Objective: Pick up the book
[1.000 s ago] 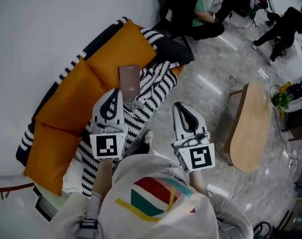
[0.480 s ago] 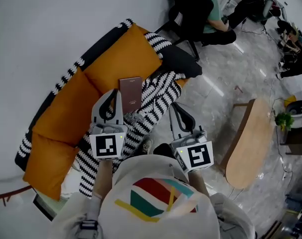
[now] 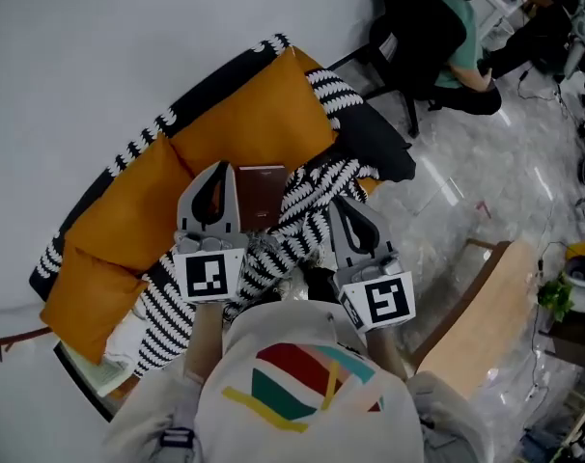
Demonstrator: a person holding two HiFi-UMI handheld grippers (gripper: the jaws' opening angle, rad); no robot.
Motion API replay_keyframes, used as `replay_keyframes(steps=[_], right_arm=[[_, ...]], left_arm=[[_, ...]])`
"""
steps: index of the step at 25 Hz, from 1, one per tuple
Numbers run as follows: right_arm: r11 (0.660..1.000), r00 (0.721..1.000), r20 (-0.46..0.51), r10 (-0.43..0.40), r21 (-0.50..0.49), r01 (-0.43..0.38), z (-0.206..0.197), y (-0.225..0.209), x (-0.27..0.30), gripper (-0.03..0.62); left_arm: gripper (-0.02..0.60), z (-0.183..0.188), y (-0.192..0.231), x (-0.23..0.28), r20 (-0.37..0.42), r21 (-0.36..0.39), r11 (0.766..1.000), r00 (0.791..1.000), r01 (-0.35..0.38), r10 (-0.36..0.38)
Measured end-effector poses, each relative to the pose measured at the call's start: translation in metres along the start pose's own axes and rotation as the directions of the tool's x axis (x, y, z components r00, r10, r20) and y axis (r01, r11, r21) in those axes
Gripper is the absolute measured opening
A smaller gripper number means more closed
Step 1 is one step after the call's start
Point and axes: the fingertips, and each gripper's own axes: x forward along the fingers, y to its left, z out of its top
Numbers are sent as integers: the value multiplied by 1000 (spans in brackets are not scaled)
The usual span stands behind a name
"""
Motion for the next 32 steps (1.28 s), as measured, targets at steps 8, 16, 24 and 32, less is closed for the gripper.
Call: replay_keyframes(steps=[8,16,24,32], right_arm=[[983,983,2,186,6,-186,16,-53,69,18],[955,953,-54,298,31,-296,-3,-28,119,18],[950,939,-143,313,55,-308,-22,15,138,17],[931,906,-219,363,109,-347,-57,18,155,17]], left_arm=[[8,-8,0,44,-81,-18,990,987,-141,139],[8,-42,47,27,-153,-12,965,954,-262,257],[91,-81,85,20,-199,-175,964,966,-198,162],[278,-179,77,45,-314,-231,966,948,-115,38]])
